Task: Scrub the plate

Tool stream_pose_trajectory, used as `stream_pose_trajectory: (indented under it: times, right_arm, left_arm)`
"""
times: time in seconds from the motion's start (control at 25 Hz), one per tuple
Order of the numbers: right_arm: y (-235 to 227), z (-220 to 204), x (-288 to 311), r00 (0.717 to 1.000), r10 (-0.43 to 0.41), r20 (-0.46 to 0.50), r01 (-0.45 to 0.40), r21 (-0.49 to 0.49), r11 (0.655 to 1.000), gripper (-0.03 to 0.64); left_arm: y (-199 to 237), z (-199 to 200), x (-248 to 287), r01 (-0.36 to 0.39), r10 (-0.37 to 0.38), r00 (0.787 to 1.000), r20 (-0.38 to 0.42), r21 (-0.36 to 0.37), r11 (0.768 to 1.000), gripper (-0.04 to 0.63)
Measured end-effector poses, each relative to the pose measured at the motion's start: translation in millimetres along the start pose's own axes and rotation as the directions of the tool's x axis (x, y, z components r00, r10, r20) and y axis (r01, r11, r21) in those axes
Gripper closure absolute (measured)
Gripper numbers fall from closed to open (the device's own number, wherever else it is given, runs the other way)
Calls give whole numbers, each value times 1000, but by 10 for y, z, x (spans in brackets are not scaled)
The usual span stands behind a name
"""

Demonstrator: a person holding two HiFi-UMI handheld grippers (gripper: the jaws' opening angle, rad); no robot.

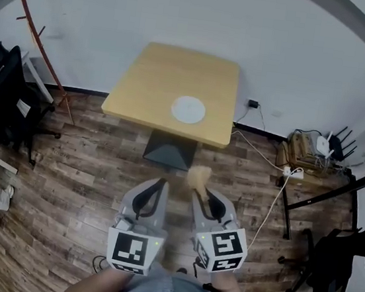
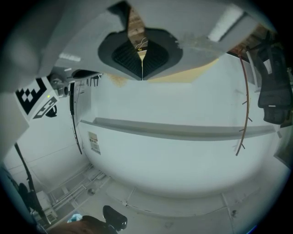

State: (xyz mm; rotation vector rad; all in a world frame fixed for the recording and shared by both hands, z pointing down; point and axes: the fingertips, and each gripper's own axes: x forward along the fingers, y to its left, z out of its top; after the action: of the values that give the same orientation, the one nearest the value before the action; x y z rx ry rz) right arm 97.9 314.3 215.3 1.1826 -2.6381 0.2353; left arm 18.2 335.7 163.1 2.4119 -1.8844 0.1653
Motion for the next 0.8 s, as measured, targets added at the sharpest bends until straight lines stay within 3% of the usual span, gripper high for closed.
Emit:
stream_pose_trajectory:
  times: [0.16,0.28,0.44,0.64,0.8]
  right_arm:
    - [-87,224,353,1000,-22,21,22,-15,1000,543]
    - [-137,339,550,998,-42,37,43,-28,999,543]
    - [-243,415,763,998,-60,35,61,-34,998,543]
    - [-461,446,975,996,-90,17,91,-20,996,543]
    - [-689,396,1155,994,-107,-8,107,-10,994,543]
  left_arm:
    - [281,125,275,11,-11,1000,18,-24,1000,569]
    - [464,184,465,31,-32,998,48,23,999,569]
    - [633,193,716,46,-47,998,50,23,999,569]
    - [707,119,1015,69,-69,998,12,-25,997,569]
    - [796,-13,1319,73,-74,997,-29,-5,997,569]
